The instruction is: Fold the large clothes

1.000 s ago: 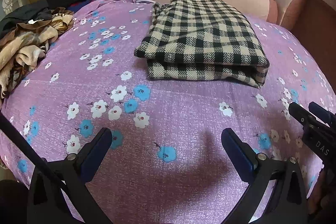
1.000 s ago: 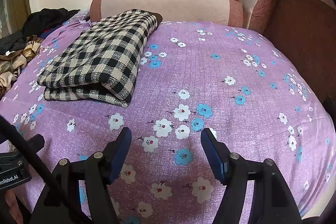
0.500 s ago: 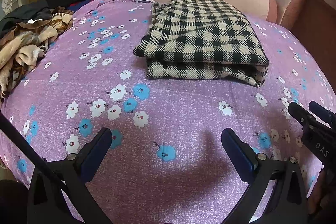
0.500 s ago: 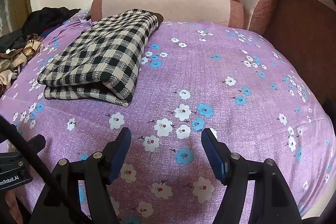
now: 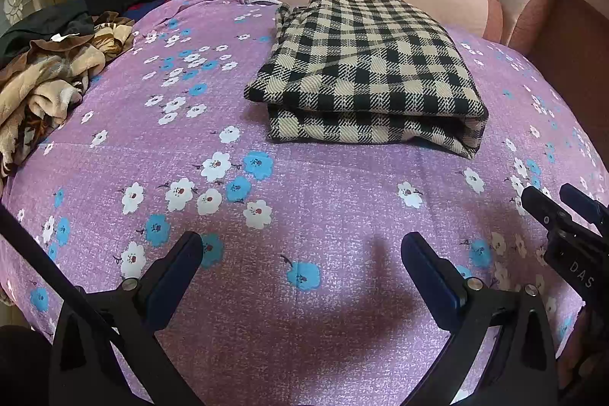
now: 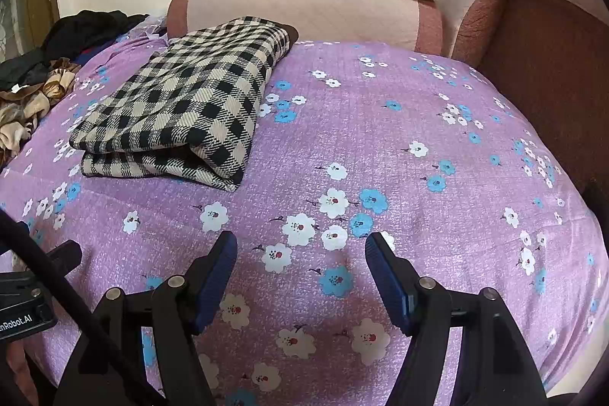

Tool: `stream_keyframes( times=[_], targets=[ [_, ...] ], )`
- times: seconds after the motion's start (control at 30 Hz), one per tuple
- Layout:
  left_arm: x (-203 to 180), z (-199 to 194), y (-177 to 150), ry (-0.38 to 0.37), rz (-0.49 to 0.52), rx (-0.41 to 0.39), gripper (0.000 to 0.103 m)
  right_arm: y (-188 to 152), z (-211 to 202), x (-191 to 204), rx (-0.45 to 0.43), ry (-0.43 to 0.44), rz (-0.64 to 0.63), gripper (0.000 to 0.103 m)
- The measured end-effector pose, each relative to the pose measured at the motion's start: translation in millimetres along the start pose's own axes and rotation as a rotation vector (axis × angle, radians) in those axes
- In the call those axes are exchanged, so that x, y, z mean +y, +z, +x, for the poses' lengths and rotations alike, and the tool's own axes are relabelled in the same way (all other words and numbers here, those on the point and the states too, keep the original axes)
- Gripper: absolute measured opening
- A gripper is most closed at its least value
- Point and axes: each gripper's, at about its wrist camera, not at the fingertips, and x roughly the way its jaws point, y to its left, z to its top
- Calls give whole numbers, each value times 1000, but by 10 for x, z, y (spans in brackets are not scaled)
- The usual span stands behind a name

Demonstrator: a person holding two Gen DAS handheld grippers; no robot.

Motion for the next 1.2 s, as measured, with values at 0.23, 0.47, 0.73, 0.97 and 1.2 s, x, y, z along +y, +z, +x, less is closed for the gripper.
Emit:
stream_keyframes(
  times=[0.23, 0.47, 0.73, 0.97, 1.2],
  targets=[
    [1, -5, -2, 0, -1, 1, 103, -5, 3, -2, 0, 0, -4, 75],
    [-1, -8, -1, 0, -2, 1, 103, -7, 0, -1, -1, 0, -4, 75],
    [-6, -4, -8, -1, -2, 3, 103, -9, 0, -1, 0, 0, -5, 75],
    [-8, 2, -15, -1, -3, 2, 103, -8, 5, 1, 2, 0, -13, 75],
    [-12, 6, -20, -3, -3, 2, 103, 2, 20, -23, 3, 0, -15, 75]
  ],
)
